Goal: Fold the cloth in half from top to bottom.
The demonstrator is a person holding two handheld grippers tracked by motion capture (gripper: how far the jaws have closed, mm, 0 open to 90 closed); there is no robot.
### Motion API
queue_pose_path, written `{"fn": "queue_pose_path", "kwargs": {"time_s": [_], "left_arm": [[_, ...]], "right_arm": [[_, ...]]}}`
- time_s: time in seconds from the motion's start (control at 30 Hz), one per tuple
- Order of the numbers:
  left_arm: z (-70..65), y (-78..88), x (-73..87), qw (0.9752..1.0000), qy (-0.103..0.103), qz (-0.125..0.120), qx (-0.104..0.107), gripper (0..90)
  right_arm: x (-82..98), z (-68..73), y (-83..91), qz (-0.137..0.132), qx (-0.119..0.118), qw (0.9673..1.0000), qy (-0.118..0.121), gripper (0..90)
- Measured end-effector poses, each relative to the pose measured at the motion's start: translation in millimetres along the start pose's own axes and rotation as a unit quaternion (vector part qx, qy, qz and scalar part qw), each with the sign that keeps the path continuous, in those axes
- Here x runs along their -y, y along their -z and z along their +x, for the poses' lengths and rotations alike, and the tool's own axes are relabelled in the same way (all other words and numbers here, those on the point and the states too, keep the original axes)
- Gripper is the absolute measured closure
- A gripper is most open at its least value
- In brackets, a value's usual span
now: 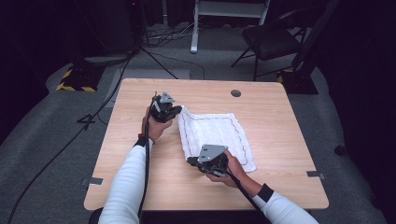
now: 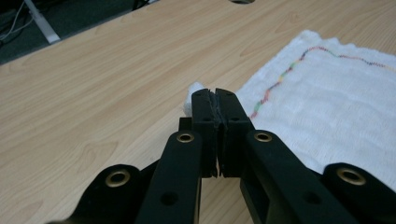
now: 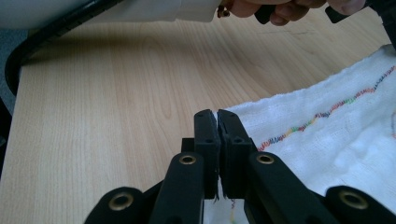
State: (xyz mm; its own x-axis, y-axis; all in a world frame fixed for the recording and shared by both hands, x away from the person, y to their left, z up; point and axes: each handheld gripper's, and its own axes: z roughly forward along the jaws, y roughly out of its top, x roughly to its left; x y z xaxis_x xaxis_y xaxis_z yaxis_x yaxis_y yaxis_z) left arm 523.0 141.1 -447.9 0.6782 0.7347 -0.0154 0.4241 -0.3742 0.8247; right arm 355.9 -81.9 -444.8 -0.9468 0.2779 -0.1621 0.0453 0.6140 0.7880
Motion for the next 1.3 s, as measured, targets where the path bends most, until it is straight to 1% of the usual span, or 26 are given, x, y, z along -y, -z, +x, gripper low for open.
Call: {"fn": "queue_pose_path", "kwargs": {"time_s": [0.07,0.1,0.17,0.2,0.43,0.47,0.5,0.53,0.67,0.7,0.77,0.83,0.87,0.9,0.93,1.03,1.1,1.2,1.3], "left_arm": [[-2.9,-2.4,-3.9,1.0,0.0,-0.005,0.002,87.5],[-4.3,-3.8,-5.6,1.0,0.0,-0.005,0.004,87.5],[-6.2,-5.3,-8.9,0.9999,-0.009,-0.004,0.004,87.4],[-8.0,-6.4,-11.1,0.9999,-0.007,-0.005,0.005,87.5],[-9.8,-8.8,-15.2,0.9999,-0.009,-0.002,0.004,87.4],[-11.5,-8.7,-16.8,0.9998,-0.018,0.0,0.001,87.5],[-11.5,-8.7,-16.8,0.9998,-0.018,0.0,0.001,87.5],[-14.1,-9.5,-18.6,0.9998,-0.021,-0.001,0.002,87.5],[-17.5,-11.8,-22.5,0.9997,-0.025,-0.001,0.003,87.5],[-18.8,-13.0,-24.2,0.9997,-0.026,0.0,0.003,87.5],[-21.7,-15.5,-28.1,0.9994,-0.033,0.002,0.003,87.5],[-25.4,-18.6,-32.4,0.9993,-0.036,0.003,0.002,87.5],[-27.2,-20.4,-34.5,0.9993,-0.037,0.003,0.001,87.5],[-29.0,-22.4,-36.7,0.9993,-0.038,0.004,0.004,87.5],[-31.0,-24.4,-38.7,0.9992,-0.04,0.002,0.004,87.5],[-37.8,-31.4,-43.9,0.9989,-0.046,0.006,0.006,87.5],[-41.1,-35.6,-46.8,0.9987,-0.05,0.008,0.008,87.5],[-46.7,-41.4,-50.2,0.9985,-0.053,0.01,0.009,87.5],[-51.7,-46.7,-53.6,0.9984,-0.055,0.009,0.011,87.5]], "right_arm": [[2.4,-1.7,8.1,-0.005,0.007,1.0,-0.004,87.5],[2.4,-1.7,8.1,-0.005,0.007,1.0,-0.004,87.5],[3.4,-4.0,13.2,-0.009,0.012,0.9998,-0.009,87.5],[3.8,-6.2,16.2,-0.013,0.014,0.9997,-0.013,87.5],[6.8,-9.6,24.4,-0.017,0.021,0.9994,-0.021,87.5],[8.8,-10.2,28.7,-0.017,0.025,0.9993,-0.022,87.5],[8.8,-10.2,28.7,-0.017,0.025,0.9993,-0.022,87.5],[11.3,-11.1,33.2,-0.017,0.03,0.9992,-0.023,87.5],[15.2,-13.9,39.5,-0.018,0.034,0.9989,-0.028,87.5],[17.3,-15.5,43.4,-0.018,0.037,0.9986,-0.033,87.5],[18.3,-16.5,45.6,-0.019,0.038,0.9985,-0.035,87.5],[21.0,-19.6,52.4,-0.021,0.042,0.9982,-0.037,87.5],[21.0,-19.6,52.4,-0.021,0.042,0.9982,-0.037,87.5],[23.1,-21.6,57.0,-0.024,0.045,0.9979,-0.041,87.5],[23.1,-21.6,57.0,-0.024,0.045,0.9979,-0.041,87.5],[28.7,-24.3,65.6,-0.024,0.052,0.9972,-0.047,87.5],[30.3,-25.0,67.6,-0.024,0.055,0.9971,-0.047,87.5],[36.1,-26.9,75.6,-0.023,0.062,0.9965,-0.051,87.5],[38.6,-28.1,79.8,-0.024,0.065,0.9961,-0.053,87.5]]}}
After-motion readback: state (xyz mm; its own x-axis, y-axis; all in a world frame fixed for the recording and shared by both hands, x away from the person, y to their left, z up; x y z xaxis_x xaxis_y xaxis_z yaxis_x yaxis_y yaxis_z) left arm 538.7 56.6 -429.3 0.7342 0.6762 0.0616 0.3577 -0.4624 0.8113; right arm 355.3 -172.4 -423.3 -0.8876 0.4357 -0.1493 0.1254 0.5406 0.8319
